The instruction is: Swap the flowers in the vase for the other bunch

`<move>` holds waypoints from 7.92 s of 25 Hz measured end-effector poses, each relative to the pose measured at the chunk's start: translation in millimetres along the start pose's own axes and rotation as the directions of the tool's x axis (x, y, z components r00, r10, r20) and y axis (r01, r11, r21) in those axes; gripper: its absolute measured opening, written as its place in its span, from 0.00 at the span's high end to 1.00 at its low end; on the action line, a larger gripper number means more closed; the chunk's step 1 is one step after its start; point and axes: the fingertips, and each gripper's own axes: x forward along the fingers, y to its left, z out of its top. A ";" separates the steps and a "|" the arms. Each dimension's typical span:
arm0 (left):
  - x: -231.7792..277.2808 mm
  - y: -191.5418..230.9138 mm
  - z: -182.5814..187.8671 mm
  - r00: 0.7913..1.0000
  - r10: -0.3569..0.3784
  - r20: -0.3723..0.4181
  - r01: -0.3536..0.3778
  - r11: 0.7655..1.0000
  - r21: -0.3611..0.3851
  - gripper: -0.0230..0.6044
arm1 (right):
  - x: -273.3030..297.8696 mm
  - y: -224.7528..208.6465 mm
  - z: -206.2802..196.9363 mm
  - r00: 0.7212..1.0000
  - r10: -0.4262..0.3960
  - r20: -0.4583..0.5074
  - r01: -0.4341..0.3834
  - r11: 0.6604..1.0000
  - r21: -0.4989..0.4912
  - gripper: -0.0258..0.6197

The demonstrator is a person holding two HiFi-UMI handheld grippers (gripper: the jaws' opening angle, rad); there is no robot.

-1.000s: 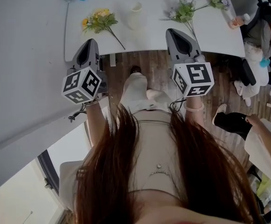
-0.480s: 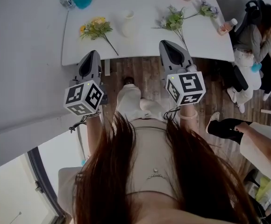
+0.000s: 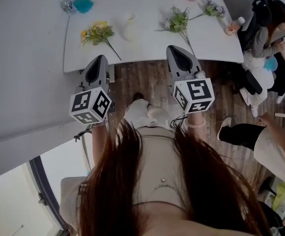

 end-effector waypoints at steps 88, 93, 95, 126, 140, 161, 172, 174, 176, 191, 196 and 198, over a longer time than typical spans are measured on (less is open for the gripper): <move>258.5 38.6 -27.9 0.945 0.271 -0.184 -0.280 0.960 -0.026 0.96 | 175.7 -270.4 -191.7 0.792 0.140 -0.594 -0.043 0.984 0.174 0.59; 251.8 38.7 -39.0 0.925 0.327 -0.195 -0.340 0.940 -0.035 0.96 | 180.3 -270.5 -217.9 0.739 0.199 -0.643 -0.081 0.975 0.208 0.56; 250.2 36.7 -40.9 0.919 0.345 -0.194 -0.358 0.933 -0.035 0.96 | 181.8 -271.4 -226.5 0.723 0.218 -0.656 -0.092 0.971 0.221 0.55; 249.6 61.7 -49.2 0.883 0.399 -0.246 -0.413 0.911 -0.006 0.96 | 199.5 -252.4 -308.2 0.546 0.238 -0.803 -0.080 0.969 0.233 0.65; 257.7 111.2 -26.8 0.914 0.324 -0.244 -0.334 0.942 0.000 0.96 | 209.0 -234.9 -289.2 0.578 0.165 -0.799 0.014 0.977 0.211 0.82; 250.6 159.5 -0.7 0.959 0.154 -0.236 -0.162 0.987 -0.011 0.96 | 229.7 -211.3 -178.7 0.796 -0.028 -0.604 0.209 0.951 0.230 0.83; 233.8 186.8 4.1 0.973 0.066 -0.222 -0.071 0.997 -0.013 0.96 | 228.8 -186.8 -125.5 0.872 -0.140 -0.469 0.285 0.924 0.254 0.83; 226.3 193.6 4.7 0.974 0.052 -0.220 -0.056 0.998 -0.008 0.96 | 226.9 -176.8 -118.8 0.882 -0.156 -0.445 0.293 0.920 0.260 0.83; 218.4 200.5 5.3 0.975 0.039 -0.218 -0.041 0.999 -0.005 0.96 | 225.0 -166.1 -111.8 0.894 -0.169 -0.415 0.300 0.914 0.273 0.83; 170.6 225.2 19.5 0.975 0.029 -0.221 -0.033 0.999 -0.013 0.96 | 223.3 -125.9 -37.1 0.952 -0.203 -0.228 0.270 0.908 0.320 0.83; 157.4 227.4 14.7 0.974 0.072 -0.213 -0.081 0.996 -0.036 0.96 | 226.2 -125.3 -9.3 0.974 -0.169 -0.152 0.211 0.923 0.323 0.83; 153.0 227.6 11.2 0.974 0.091 -0.208 -0.102 0.994 -0.044 0.96 | 228.1 -124.6 -3.1 0.981 -0.148 -0.127 0.182 0.928 0.326 0.83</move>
